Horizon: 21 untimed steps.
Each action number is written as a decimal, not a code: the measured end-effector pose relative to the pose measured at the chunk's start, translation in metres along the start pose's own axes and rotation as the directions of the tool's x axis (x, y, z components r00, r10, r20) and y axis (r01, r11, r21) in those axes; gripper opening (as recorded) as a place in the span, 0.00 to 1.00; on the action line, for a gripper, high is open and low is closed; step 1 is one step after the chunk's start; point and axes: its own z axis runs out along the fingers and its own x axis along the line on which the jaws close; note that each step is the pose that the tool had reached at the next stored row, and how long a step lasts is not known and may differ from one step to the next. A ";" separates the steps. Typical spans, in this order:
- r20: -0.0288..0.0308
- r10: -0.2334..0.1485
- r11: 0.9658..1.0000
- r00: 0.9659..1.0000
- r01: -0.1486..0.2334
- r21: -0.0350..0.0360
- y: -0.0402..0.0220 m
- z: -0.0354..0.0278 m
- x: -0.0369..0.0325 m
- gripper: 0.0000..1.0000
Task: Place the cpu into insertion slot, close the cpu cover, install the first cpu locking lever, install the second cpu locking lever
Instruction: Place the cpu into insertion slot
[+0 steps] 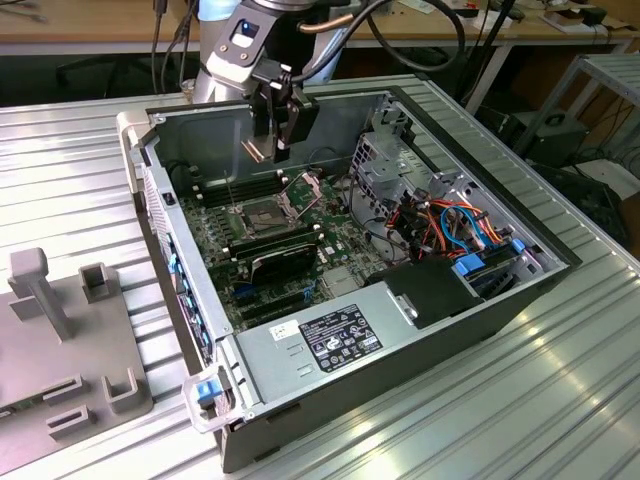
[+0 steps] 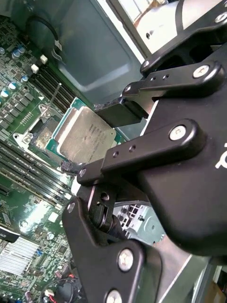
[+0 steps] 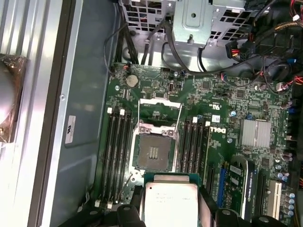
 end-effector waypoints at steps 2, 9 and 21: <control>0.001 0.031 1.000 1.000 -0.031 0.001 0.0003 0.0022 0.0001 0.55; 0.003 0.077 0.997 0.997 -0.077 0.003 0.0041 0.0077 0.0027 0.55; 0.004 0.086 0.996 0.996 -0.086 0.002 0.0122 0.0336 0.0124 0.55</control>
